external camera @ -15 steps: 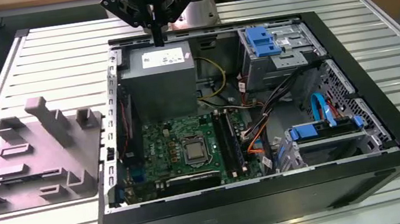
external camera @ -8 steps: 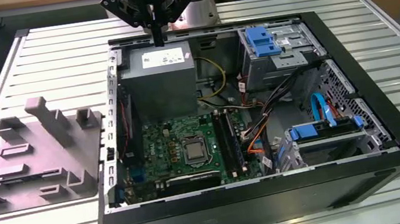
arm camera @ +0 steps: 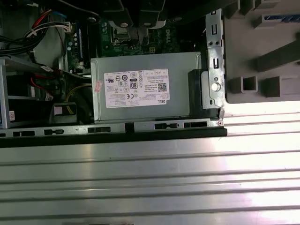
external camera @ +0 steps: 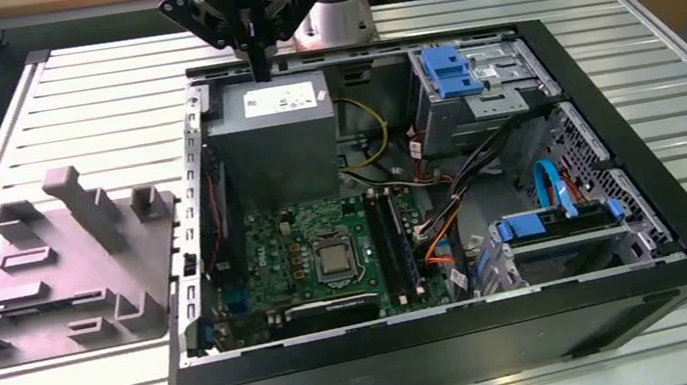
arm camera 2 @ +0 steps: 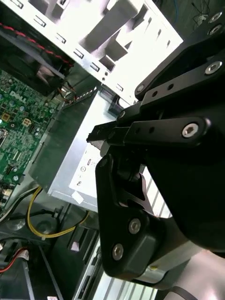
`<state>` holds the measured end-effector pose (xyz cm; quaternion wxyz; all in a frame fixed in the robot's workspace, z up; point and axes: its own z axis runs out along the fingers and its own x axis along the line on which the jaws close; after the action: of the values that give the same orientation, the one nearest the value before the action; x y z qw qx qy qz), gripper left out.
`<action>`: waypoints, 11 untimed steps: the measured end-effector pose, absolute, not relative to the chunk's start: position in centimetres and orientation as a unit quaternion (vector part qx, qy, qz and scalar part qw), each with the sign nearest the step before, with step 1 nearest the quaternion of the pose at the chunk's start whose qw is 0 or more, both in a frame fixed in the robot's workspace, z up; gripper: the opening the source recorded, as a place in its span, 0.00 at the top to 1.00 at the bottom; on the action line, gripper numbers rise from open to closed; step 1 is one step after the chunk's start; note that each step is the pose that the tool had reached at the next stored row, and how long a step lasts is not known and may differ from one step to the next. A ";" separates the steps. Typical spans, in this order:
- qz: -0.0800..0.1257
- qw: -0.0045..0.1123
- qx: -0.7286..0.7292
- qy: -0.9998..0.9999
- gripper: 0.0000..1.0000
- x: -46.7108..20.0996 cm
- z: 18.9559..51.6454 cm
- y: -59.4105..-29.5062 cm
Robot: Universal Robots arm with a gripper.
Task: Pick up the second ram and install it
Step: 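Reach for the second ram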
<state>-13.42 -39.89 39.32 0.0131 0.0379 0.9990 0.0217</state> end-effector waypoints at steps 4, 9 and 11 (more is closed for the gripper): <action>0.022 0.013 0.038 0.999 0.90 -14.4 39.3 -39.9; 0.022 0.013 0.038 0.999 0.90 -15.7 39.3 -39.9; 0.022 0.013 0.038 0.999 0.90 -16.2 39.3 -39.9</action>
<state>-16.17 -39.89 39.30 0.0131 0.0378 0.9990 0.0217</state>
